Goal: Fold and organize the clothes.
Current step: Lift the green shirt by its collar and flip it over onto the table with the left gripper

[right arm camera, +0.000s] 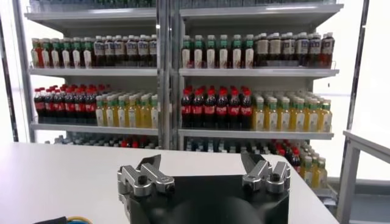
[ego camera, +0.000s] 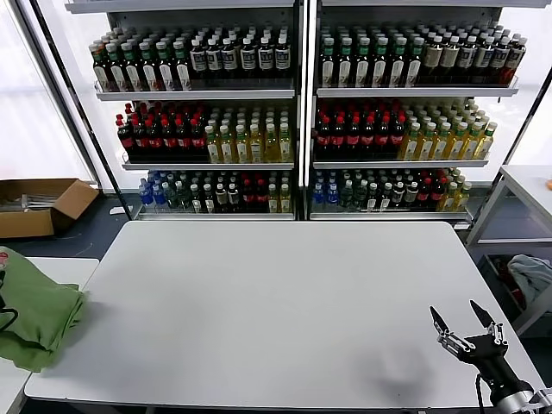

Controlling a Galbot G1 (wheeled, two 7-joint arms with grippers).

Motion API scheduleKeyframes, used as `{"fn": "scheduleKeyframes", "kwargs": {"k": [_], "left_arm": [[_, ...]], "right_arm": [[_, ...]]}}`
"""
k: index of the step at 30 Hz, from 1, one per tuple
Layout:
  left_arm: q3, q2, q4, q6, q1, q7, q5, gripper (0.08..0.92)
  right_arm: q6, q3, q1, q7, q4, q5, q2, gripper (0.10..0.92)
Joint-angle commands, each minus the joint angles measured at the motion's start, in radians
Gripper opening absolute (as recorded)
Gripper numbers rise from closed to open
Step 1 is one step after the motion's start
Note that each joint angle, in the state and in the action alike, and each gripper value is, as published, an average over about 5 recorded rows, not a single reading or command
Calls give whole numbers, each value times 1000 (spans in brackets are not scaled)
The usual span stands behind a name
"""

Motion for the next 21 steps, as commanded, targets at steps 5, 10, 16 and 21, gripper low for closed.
{"fn": "scheduleKeyframes", "kwargs": {"k": [5, 10, 16, 21], "left_arm": [[572, -166, -294, 48, -83, -188, 124, 117], [892, -263, -301, 66, -176, -272, 90, 117], [1079, -345, -180, 67, -294, -321, -2, 117], [1090, -391, -121, 66, -376, -336, -76, 117]], "right_arm": [[-3, 16, -7, 2, 16, 1, 1, 823], [-5, 28, -24, 2, 29, -4, 9, 823], [-6, 39, -53, 3, 48, -15, 31, 823], [-8, 47, -73, 2, 64, -20, 45, 823]]}}
